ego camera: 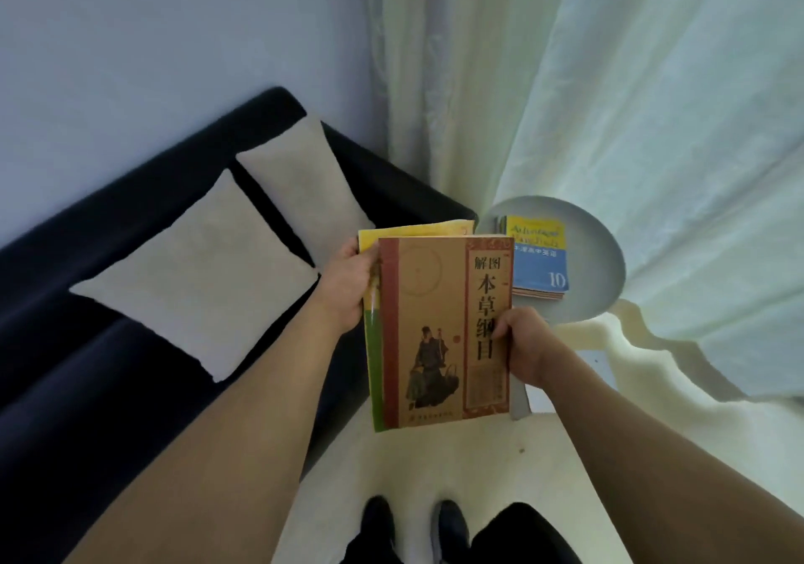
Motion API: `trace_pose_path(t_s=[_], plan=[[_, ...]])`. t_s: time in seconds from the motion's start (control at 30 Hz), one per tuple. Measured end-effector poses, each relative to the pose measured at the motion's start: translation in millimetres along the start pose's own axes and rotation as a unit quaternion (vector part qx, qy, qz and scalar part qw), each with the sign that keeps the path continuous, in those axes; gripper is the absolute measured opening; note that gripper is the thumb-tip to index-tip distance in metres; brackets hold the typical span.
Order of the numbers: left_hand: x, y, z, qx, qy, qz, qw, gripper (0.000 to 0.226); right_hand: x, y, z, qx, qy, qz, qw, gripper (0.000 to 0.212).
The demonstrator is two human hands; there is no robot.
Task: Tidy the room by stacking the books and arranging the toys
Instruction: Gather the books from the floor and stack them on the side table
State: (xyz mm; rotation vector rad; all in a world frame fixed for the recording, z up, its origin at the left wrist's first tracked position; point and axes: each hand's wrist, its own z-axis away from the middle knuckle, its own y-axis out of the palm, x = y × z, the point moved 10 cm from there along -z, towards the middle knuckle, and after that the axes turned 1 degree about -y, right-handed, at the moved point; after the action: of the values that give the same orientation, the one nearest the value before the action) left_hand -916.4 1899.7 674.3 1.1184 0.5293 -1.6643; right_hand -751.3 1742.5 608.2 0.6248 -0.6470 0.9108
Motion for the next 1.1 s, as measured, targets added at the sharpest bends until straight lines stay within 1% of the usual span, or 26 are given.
trace_pose_path(t_s=[0.07, 0.13, 0.2, 0.3, 0.37, 0.4, 0.47, 0.5, 0.53, 0.57, 0.6, 0.67, 0.77, 0.83, 0.87, 0.97, 1.0, 1.1], plan=[[-10.6, 37.9, -14.3, 0.047, -0.011, 0.002, 0.999, 0.032, 13.1, -20.1, 2.4, -0.011, -0.011, -0.018, 1.0, 0.032], [-17.8, 79.1, -24.2, 0.091, -0.024, -0.008, 0.996, 0.03, 22.1, -44.2, 4.8, -0.023, -0.018, -0.042, 0.999, 0.029], [-21.7, 122.3, -37.4, 0.12, -0.028, -0.028, 0.992, 0.029, 33.0, -78.6, 3.3, -0.035, -0.028, -0.073, 0.996, 0.027], [-21.0, 179.1, -59.2, 0.13, -0.022, -0.048, 0.99, 0.031, 51.8, -132.6, -5.8, -0.036, -0.042, -0.091, 0.994, 0.026], [-12.0, 224.0, -79.8, 0.11, -0.019, -0.05, 0.992, 0.031, 64.3, -184.0, -11.5, -0.041, -0.035, -0.082, 0.995, 0.025], [-7.5, 239.0, -86.3, 0.102, -0.023, -0.05, 0.993, 0.032, 66.2, -204.9, -14.0, -0.057, -0.023, -0.076, 0.995, 0.024], [9.4, 280.6, -97.1, 0.116, -0.043, -0.075, 0.99, 0.038, 68.4, -252.6, -18.6, -0.09, 0.006, -0.079, 0.993, 0.024], [19.3, 298.8, -99.7, 0.125, -0.058, -0.097, 0.986, 0.039, 70.0, -272.8, -20.8, -0.105, 0.016, -0.08, 0.991, 0.025], [34.9, 320.1, -102.8, 0.124, -0.085, -0.116, 0.982, 0.034, 72.9, -299.2, -23.4, -0.118, 0.029, -0.067, 0.99, 0.026], [49.0, 325.9, -101.9, 0.115, -0.114, -0.137, 0.977, 0.029, 73.6, -312.6, -25.9, -0.129, 0.039, -0.053, 0.989, 0.026], [63.8, 329.5, -101.3, 0.104, -0.143, -0.149, 0.973, 0.028, 75.5, -322.4, -27.5, -0.132, 0.051, -0.035, 0.989, 0.026], [90.6, 334.8, -105.5, 0.075, -0.18, -0.155, 0.969, 0.039, 79.2, -340.6, -33.1, -0.13, 0.077, -0.001, 0.989, 0.026], [108.5, 329.4, -124.5, 0.002, -0.165, -0.13, 0.978, 0.061, 84.9, -347.7, -48.4, -0.099, 0.107, 0.033, 0.989, 0.024], [114.5, 324.0, -143.9, -0.044, -0.164, -0.115, 0.979, 0.069, 89.2, -346.8, -65.7, -0.076, 0.121, 0.036, 0.989, 0.024], [117.0, 321.5, -150.7, -0.054, -0.169, -0.107, 0.978, 0.066, 89.7, -345.3, -73.0, -0.072, 0.124, 0.032, 0.989, 0.025], [125.1, 319.9, -181.2, -0.048, -0.204, -0.123, 0.97, 0.045, 90.6, -341.0, -102.3, -0.068, 0.14, 0.027, 0.987, 0.024], [127.4, 319.3, -192.9, -0.047, -0.211, -0.131, 0.967, 0.043, 92.2, -339.2, -112.4, -0.065, 0.142, 0.03, 0.987, 0.023], [128.7, 324.4, -241.4, -0.041, -0.214, -0.149, 0.965, 0.048, 97.9, -338.8, -148.2, -0.073, 0.153, 0.03, 0.985, 0.021]])
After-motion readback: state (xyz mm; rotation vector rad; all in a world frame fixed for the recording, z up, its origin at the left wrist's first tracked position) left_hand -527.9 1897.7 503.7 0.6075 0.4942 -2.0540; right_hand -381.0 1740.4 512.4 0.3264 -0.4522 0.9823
